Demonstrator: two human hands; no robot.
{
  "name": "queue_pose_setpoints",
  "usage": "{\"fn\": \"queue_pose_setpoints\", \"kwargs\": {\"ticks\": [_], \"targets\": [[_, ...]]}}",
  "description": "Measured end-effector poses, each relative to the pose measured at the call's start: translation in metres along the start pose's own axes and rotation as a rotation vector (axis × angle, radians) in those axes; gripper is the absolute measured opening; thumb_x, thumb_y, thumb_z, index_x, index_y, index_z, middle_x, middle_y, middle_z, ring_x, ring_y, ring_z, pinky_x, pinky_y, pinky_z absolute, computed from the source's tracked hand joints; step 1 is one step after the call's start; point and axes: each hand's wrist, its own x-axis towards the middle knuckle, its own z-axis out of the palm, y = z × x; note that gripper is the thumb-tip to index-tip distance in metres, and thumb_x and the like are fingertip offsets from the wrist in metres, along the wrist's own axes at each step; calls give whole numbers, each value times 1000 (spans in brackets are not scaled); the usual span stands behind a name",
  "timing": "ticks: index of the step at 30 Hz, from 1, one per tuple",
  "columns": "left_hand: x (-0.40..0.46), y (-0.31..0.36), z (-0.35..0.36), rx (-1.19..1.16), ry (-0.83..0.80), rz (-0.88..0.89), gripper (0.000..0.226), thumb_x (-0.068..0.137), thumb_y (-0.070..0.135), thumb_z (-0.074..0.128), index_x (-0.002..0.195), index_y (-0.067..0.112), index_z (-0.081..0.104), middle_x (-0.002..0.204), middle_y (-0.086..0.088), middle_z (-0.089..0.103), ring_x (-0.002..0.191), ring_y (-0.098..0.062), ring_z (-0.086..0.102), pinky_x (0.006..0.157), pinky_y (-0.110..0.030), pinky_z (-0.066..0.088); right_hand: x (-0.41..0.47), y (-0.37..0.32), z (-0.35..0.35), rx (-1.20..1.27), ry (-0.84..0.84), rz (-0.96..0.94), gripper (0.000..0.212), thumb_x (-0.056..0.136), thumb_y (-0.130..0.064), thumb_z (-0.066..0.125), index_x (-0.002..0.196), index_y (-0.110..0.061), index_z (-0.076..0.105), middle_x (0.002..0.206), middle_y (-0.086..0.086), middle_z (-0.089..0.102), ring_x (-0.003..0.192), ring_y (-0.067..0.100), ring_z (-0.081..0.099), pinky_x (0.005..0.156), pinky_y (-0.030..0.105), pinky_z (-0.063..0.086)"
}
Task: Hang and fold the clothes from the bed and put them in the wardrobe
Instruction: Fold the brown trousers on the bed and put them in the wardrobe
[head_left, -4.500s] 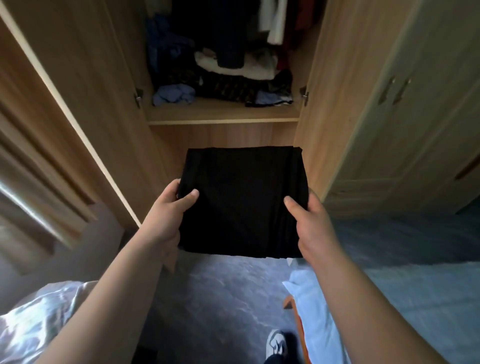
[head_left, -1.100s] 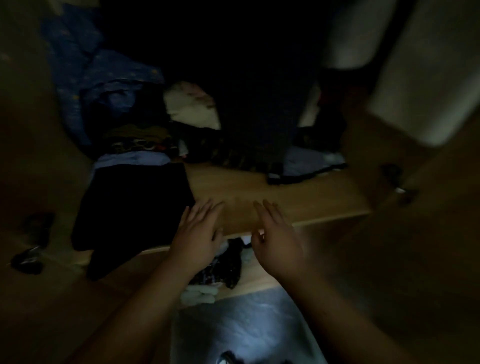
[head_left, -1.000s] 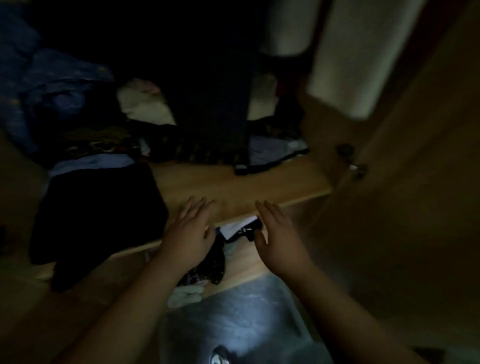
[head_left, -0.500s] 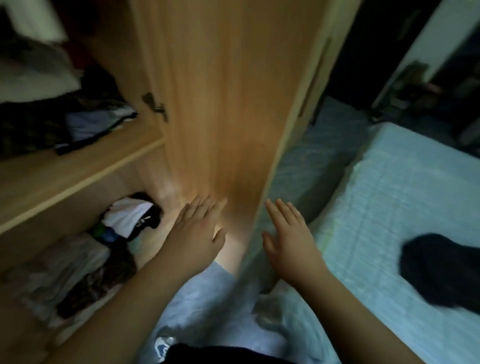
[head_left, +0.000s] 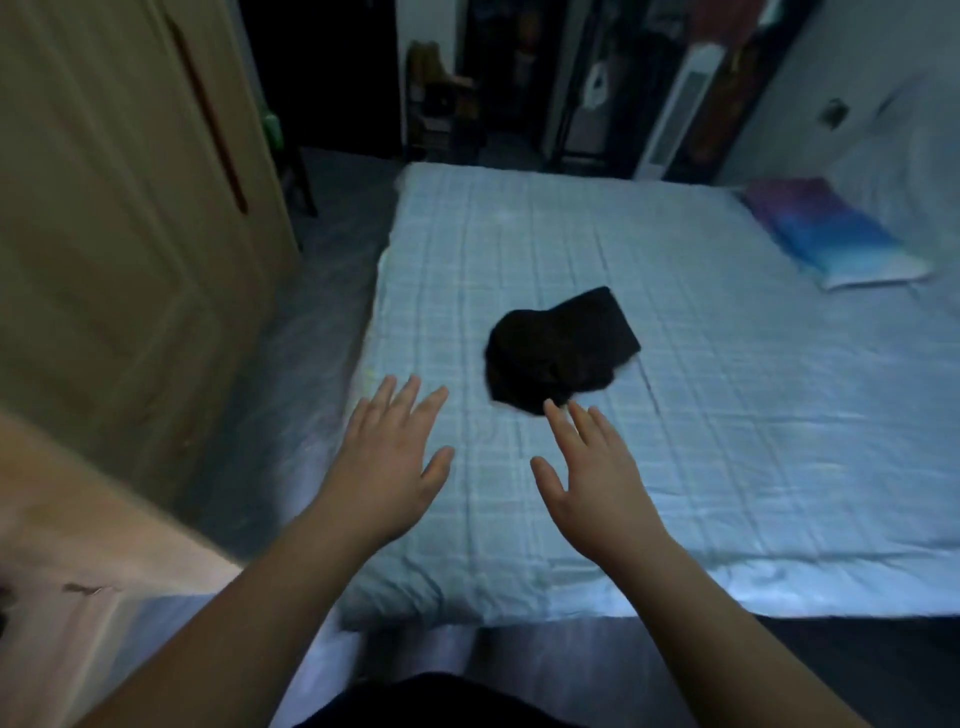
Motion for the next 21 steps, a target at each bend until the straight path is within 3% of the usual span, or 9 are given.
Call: {"fn": "queue_pose_setpoints", "kwargs": {"ticks": [2,12,21], "targets": [[19,19,12,24,-26,41,71,94,56,28,158,28,18,167,-6,13,154,-27,4,124,-45,9,2,18,-3,-9,1,43,67,101,-52,37,160,-31,13,168,3,14,155,23,6,124,42,13],[148,12,63,-73,-135,50,76,89,59,20,158,28,14,167,-5,8,154,-26,0,125,-44,7,90,76,12,49,-49,181,68,102,-50,43,160,-33,13,169,-2,10,155,21,3,125,38,9],[287,8,98,-50,-264,121,67,102,50,36,159,28,9,168,-7,6,154,-28,0,125,-45,8,203,114,28,143,-46,269,66,103,-42,46,160,-31,15,169,-1,11,155,19,3,123,32,7]]}}
